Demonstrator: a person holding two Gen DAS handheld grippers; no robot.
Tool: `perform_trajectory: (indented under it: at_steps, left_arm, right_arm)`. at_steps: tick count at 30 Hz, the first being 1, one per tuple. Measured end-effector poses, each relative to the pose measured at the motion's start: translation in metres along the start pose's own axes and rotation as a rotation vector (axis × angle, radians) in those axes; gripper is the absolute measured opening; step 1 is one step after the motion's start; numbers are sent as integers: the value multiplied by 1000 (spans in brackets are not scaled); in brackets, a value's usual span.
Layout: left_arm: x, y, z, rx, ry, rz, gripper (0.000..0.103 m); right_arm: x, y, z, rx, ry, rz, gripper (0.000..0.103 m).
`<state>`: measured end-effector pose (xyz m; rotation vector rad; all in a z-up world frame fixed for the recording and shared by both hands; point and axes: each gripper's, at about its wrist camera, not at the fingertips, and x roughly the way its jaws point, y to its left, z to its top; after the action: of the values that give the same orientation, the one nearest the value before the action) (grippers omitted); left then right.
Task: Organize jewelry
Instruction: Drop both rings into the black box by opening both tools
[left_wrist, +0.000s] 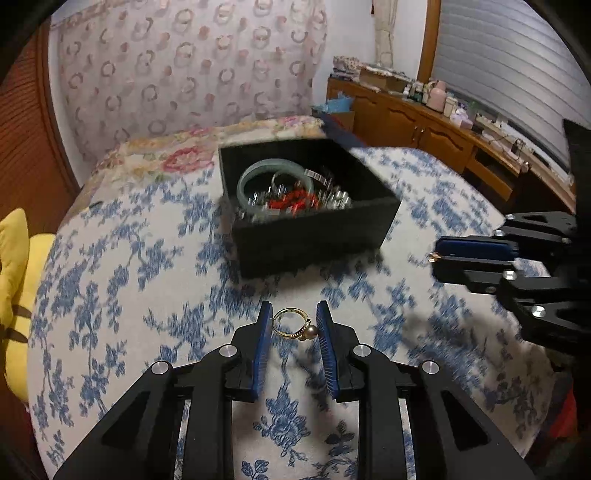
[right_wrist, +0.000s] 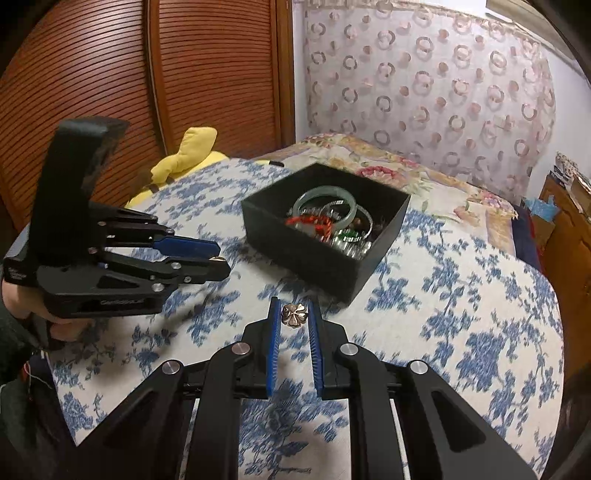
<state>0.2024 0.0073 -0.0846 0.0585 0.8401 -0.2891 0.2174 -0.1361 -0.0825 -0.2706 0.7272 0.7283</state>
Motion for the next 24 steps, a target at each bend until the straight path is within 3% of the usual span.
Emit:
perform_trajectory:
  at_steps: [11, 19, 20, 21, 24]
  left_arm:
    - [-10, 9, 50, -15, -103, -15, 23]
    - [9, 18, 75, -33, -112, -6, 23]
    - [10, 18, 75, -34, -115, 2, 25]
    - [11, 18, 76, -33, -115, 7, 34]
    - [10, 19, 75, -35, -131, 25, 46]
  right_arm:
    - [12, -25, 44, 31, -62, -6, 17]
    - [38, -40, 60, 70, -46, -5, 18]
    - [39, -41, 60, 74, -46, -7, 20]
    - [40, -43, 61, 80, -48, -14, 29]
    - [40, -47, 61, 93, -52, -25, 31]
